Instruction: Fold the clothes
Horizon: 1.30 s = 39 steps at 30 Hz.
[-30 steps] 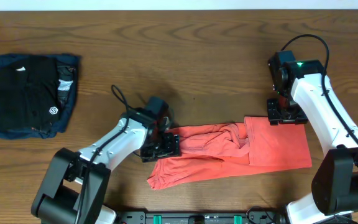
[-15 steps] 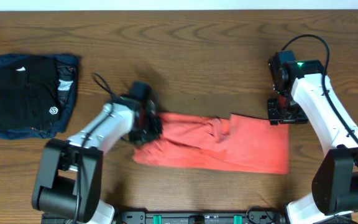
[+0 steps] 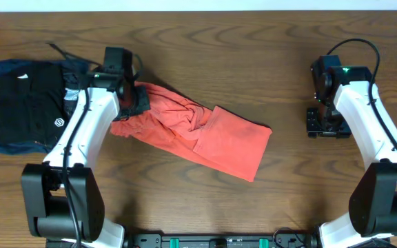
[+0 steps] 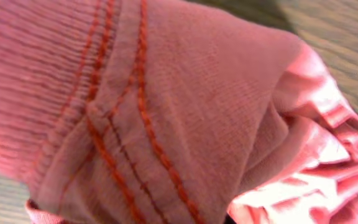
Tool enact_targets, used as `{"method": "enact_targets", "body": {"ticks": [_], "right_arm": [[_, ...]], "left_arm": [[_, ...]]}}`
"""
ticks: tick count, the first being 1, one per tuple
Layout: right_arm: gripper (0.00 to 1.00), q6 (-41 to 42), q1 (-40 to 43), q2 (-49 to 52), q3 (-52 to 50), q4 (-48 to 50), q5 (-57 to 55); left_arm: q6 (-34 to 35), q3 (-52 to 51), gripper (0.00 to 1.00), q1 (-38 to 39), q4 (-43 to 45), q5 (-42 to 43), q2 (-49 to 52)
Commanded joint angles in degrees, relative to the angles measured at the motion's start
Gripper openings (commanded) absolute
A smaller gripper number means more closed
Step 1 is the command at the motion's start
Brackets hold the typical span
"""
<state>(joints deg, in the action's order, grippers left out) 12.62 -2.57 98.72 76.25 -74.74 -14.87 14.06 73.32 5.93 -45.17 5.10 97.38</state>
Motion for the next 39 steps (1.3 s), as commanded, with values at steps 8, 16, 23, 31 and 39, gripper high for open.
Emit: {"method": "enact_targets", "body": {"ticks": [8,16,23,31,39], "right_arm": [[0.5,-0.3,0.8,-0.7,-0.2,-0.9,0.1],[0.51,-0.8,0.8,-0.7,-0.2,-1.3,1.3],[0.51,-1.0,0.8,-0.7,-0.2,-1.3,1.6],[0.51,-1.0,0.8,-0.7,-0.2,-1.3,2.3],[0.57,-1.0,0.8,-0.7,-0.2,-0.7,2.3]], "left_arm": [[0.7,7.8,0.06,21.3,-3.7,-1.7,-0.5],[5.2,7.8,0.07,37.8,0.0,-1.7,4.2],[7.3,7.8,0.08,44.5,1.9,-1.7,8.2],[7.7,7.8,0.22,46.8,3.8,2.5,8.2],[-7.2,10.5,0.3,44.8,0.5,14.5,-3.3]]}}
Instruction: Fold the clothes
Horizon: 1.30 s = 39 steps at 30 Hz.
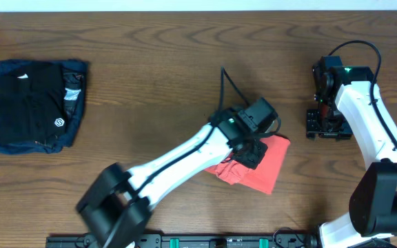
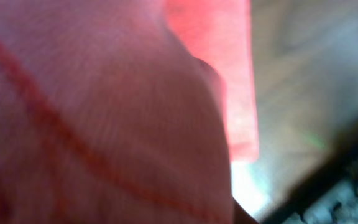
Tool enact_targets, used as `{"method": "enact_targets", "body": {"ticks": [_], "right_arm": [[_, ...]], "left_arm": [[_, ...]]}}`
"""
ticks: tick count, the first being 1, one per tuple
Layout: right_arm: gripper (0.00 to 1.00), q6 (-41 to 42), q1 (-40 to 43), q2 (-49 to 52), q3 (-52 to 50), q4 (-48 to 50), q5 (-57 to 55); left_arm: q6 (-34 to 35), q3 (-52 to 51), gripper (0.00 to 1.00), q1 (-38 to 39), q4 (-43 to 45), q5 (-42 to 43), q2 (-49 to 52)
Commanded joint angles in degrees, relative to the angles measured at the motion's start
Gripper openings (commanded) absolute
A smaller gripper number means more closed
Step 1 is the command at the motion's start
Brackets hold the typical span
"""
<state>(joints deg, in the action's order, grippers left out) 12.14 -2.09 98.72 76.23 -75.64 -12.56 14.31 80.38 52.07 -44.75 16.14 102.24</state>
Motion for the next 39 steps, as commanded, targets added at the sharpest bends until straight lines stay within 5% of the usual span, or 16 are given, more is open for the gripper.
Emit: {"method": "enact_targets", "body": {"ticks": [1,3,5,10,16,25,33,39], "right_arm": [[0.57,-0.5,0.3,-0.7,-0.2,0.3,0.2],[0.57,-0.6,0.3,-0.7,-0.2,0.7,1.2],[0.58,-0.6,0.3,-0.7,-0.2,0.9,1.9],[0.58,-0.7,0.2,-0.7,-0.2,1.3,3.5],[0.57,-12.2,-1.1,-0.7,-0.2,1.7,15.9],[0.59,-22.5,-3.3,-0.7,-0.2,1.6,34.4],[0.57,-23.1,-4.5,-0.7,-2.6,0.8,39.9],[0.52,-19.6,-6.6,-0.7,-11.3,10.1,40.3]], "left_arm": [[-8.1,3.5,0.45,-2.2,0.1,2.0,-10.7],[-8.1,3.4,0.63,-4.1,0.0,-0.9,-15.1],[-8.0,3.4,0.65,-6.4,0.0,-1.2,-18.5],[-7.8,3.4,0.66,-11.0,-2.4,-1.2,-21.6],[-7.5,1.7,0.65,-16.1,-6.2,-1.9,-19.8],[-2.8,-1.5,0.65,-18.0,-6.3,-1.1,-8.5],[-2.8,-1.5,0.65,-17.9,-5.6,2.7,2.7],[-2.8,-1.5,0.65,-17.7,-5.1,2.7,7.8]]}}
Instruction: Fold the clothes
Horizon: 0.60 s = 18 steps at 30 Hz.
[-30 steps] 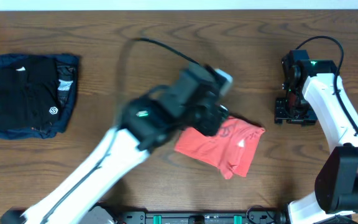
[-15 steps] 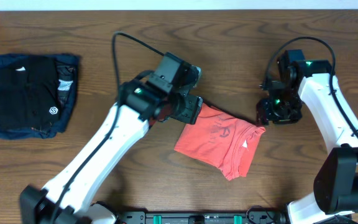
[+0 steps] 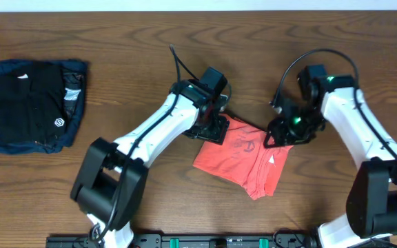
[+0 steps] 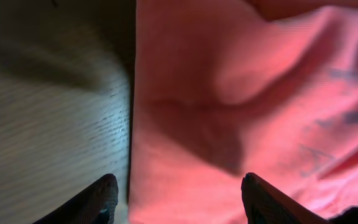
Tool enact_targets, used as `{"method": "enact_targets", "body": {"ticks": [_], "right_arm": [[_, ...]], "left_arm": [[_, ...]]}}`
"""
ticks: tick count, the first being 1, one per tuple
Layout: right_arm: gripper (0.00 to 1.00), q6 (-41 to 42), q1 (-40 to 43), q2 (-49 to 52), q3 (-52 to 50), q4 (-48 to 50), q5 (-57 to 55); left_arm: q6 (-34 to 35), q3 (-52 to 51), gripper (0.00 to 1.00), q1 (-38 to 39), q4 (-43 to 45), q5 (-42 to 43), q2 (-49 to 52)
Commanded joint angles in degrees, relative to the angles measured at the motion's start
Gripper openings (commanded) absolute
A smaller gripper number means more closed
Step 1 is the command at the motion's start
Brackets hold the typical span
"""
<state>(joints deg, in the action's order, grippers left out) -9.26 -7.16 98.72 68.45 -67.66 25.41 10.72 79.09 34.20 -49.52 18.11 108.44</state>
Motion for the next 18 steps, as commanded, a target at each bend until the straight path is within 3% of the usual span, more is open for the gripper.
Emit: {"method": "enact_targets", "body": {"ticks": [1,2,5,6,9,11,13,16,18], "right_arm": [[0.5,2.4,-1.7,-0.7,-4.8,4.0,2.1],[0.44,3.1,-1.8,-0.7,-6.3,6.4,1.2],[0.13,8.5,-1.6,-0.7,-9.1,13.4,-7.5],[0.09,11.0,-1.4,-0.7,-9.4,14.9,-12.5],[0.09,18.9,-0.6,-0.7,-9.0,17.0,-27.5],[0.1,19.1,-0.1,-0.7,-8.4,18.5,-32.5],[0.14,18.0,0.1,-0.7,-8.0,21.0,-35.8],[0.33,14.1,0.0,-0.7,-7.0,24.8,-35.4],[0.34,12.4,0.0,-0.7,-5.6,24.7,-34.9]], "left_arm": [[0.7,-0.2,0.66,0.3,-0.6,0.7,2.1],[0.7,-0.2,0.65,0.5,-0.9,0.7,2.7],[0.7,-1.4,0.66,1.5,-0.9,0.7,3.8],[0.7,-1.9,0.65,1.8,-0.8,0.7,4.0],[0.9,-3.7,0.65,2.9,-0.8,0.7,4.6],[2.6,-5.2,0.65,3.6,-0.5,-0.6,4.6],[5.3,-6.6,0.65,4.1,-0.3,-2.6,4.6],[7.3,-7.1,0.64,4.6,-0.4,-2.6,4.6],[7.4,-7.1,0.63,5.0,-0.5,-2.5,3.7]]}}
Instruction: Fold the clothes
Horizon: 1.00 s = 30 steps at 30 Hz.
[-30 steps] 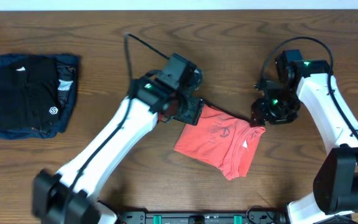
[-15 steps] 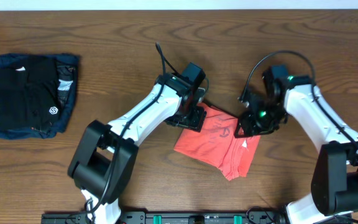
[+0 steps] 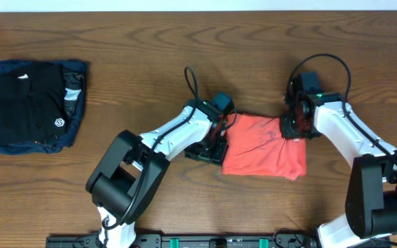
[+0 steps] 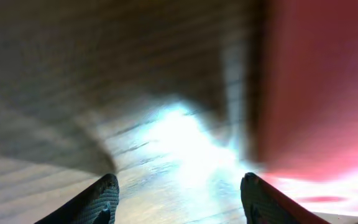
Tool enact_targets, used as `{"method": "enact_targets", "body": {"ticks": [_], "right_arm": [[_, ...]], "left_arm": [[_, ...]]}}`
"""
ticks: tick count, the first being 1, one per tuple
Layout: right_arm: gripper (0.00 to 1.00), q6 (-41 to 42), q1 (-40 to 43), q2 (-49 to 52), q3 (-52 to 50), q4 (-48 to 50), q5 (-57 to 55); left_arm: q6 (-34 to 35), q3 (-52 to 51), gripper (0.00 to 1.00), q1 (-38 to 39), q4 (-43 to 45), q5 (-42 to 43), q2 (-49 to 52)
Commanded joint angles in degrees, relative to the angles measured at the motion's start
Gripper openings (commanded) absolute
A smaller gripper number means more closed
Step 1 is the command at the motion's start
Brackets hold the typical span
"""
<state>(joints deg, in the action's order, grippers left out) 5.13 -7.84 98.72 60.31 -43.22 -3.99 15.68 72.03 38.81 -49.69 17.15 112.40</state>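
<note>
A red garment [image 3: 264,153] lies folded into a compact rectangle right of the table's middle. My left gripper [image 3: 212,145] sits low at its left edge. In the left wrist view this gripper [image 4: 179,194] is open, its fingertips [image 4: 106,198] over bare, blurred wood, with the red garment [image 4: 319,93] just past the right finger. My right gripper [image 3: 292,125] is at the garment's upper right corner, touching or just over it; whether it grips the cloth does not show. A folded stack of dark clothes [image 3: 29,103] lies at the far left.
The wooden table [image 3: 150,55] is bare between the dark stack and the red garment. Both arms reach inward and meet over the garment. The table's front edge [image 3: 198,233] is close below it.
The red garment was a tilted, uneven shape and is now a neater rectangle a little further right. My left gripper, still open, has dropped to its left edge. My right gripper has shifted to its top right corner.
The garment first lay stretched out long, my left gripper shut on its left end, the right arm parked at the right. Then that end was over the right part, halving it. Then the left gripper was open beside it and the right gripper on its corner. Now it is compact.
</note>
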Motion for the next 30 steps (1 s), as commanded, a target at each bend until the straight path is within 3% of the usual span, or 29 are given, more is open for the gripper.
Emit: {"method": "enact_targets", "body": {"ticks": [1,6,8,10,14,19,23,30], "right_arm": [[0.35,-2.2,0.6,-0.7,3.3,-0.5,-5.5],[0.47,1.8,0.7,-3.5,9.0,-7.1,-5.2],[0.51,3.6,0.7,-5.7,10.8,-8.9,-1.5],[0.54,3.6,0.7,-8.6,11.3,-9.9,6.8],[0.52,3.6,0.6,-11.1,11.1,-16.2,15.0],[0.52,3.6,-1.3,-11.0,7.1,-20.3,18.0],[0.5,4.4,-3.1,-11.0,0.8,-18.4,17.9],[0.47,4.7,-3.0,-11.0,-12.6,-5.9,15.6]], "left_arm": [[2.4,0.1,0.62,0.4,-0.4,-1.7,-1.0],[1.0,2.5,0.66,-0.8,2.1,-10.3,-8.8],[-2.4,2.8,0.77,-1.7,8.5,-12.3,-11.9],[-5.9,2.8,0.78,-2.7,16.2,-12.3,-13.5],[-7.1,2.8,0.78,-3.8,27.6,-12.0,-12.4],[-7.1,2.8,0.78,-3.3,35.7,-12.0,-7.1],[-7.1,2.8,0.78,-3.0,37.2,-10.3,-2.6],[-7.1,2.7,0.74,-2.8,34.3,-8.2,2.6]]}}
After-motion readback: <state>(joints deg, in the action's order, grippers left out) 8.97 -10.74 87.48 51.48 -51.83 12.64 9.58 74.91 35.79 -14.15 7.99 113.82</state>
